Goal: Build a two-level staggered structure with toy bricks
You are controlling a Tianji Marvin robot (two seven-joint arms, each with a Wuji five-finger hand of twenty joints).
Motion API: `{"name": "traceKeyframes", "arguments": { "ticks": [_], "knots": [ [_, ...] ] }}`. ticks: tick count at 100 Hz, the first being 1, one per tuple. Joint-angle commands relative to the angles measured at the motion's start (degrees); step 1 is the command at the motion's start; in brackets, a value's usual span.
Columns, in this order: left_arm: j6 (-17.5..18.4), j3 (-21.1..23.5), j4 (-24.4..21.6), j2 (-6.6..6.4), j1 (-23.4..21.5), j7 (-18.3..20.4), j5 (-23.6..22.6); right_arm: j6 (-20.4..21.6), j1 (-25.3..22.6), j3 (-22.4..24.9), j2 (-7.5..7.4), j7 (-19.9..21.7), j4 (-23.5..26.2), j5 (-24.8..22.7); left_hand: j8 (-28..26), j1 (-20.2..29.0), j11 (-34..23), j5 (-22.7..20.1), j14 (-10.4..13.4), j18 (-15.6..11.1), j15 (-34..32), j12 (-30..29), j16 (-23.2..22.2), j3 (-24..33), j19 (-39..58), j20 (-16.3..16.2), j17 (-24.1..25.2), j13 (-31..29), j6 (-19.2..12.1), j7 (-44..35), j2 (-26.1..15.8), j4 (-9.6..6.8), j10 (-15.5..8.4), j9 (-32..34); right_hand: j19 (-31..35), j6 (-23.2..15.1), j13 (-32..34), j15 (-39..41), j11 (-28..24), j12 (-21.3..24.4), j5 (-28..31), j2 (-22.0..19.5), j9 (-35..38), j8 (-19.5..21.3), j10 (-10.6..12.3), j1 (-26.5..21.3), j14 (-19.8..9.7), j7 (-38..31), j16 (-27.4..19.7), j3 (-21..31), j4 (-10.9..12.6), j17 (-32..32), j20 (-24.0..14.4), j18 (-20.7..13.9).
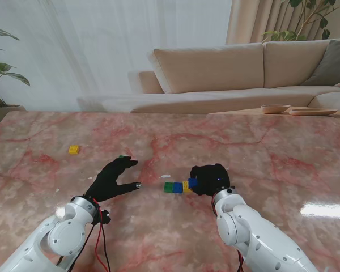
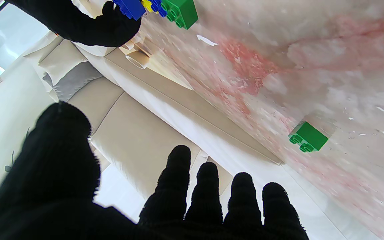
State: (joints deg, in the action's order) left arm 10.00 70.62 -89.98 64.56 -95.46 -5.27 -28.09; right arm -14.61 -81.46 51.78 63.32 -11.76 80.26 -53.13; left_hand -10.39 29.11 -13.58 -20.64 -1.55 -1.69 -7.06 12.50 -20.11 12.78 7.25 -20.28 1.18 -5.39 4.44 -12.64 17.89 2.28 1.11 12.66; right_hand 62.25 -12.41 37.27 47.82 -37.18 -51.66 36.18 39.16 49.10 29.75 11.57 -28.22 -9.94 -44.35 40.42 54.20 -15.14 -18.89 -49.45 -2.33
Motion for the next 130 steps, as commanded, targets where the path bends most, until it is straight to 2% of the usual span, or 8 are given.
{"name": "traceKeyframes", "arguments": {
  "ticks": [1,122,130],
  "knots": [
    [0.1,-0.1,-0.2,-0.02,-0.4,0.1,0.0,-0.4,-0.3,-0.1,-0.06,1.0,-0.3,0.1,0.2,-1.4,1.2,-0.8,2.9,-2.8,1.9,-0.8,0.7,1.1,-2.6,-0.4,0.6,0.4,-0.2,0.3,-1.2,-1.62,-1.1,-1.1,-0.1,-3.0,-0.6,-0.5,0.3,-0.3,4.4,-1.2,-0.1,1.2,0.0,-0.5,-0.1,-2.4,0.7,4.4,-0.9,0.6,-0.5,0.0],
    [0.0,0.3,-0.8,-0.22,-0.8,0.8,-0.4,0.3,-0.4,-0.7,-0.03,1.0,-1.2,0.9,0.2,-1.6,1.1,-0.8,2.8,-2.6,1.9,-0.8,0.7,1.5,-2.8,-0.4,0.6,0.4,-0.3,0.3,-1.2,-1.62,-1.1,-1.1,-0.2,-2.8,-0.8,-0.6,0.3,-0.1,4.3,-1.9,-0.4,1.4,0.0,0.5,-0.1,-2.0,0.7,4.0,-0.8,0.8,-0.5,0.0],
    [0.1,0.3,-0.8,-0.24,-0.8,0.9,-0.3,0.2,-0.5,-0.6,-0.12,1.4,-1.1,0.8,0.2,-1.6,1.2,-0.8,2.8,-2.5,1.9,-0.8,0.7,1.5,-2.8,-0.4,0.6,0.4,-0.2,0.3,-1.2,-1.61,-1.1,-1.2,-0.7,-2.2,-1.4,-0.7,0.3,0.4,3.9,-2.7,-1.3,1.9,0.0,1.0,-0.1,-0.7,0.7,2.8,-0.1,1.1,-0.4,-0.2]
  ]
}}
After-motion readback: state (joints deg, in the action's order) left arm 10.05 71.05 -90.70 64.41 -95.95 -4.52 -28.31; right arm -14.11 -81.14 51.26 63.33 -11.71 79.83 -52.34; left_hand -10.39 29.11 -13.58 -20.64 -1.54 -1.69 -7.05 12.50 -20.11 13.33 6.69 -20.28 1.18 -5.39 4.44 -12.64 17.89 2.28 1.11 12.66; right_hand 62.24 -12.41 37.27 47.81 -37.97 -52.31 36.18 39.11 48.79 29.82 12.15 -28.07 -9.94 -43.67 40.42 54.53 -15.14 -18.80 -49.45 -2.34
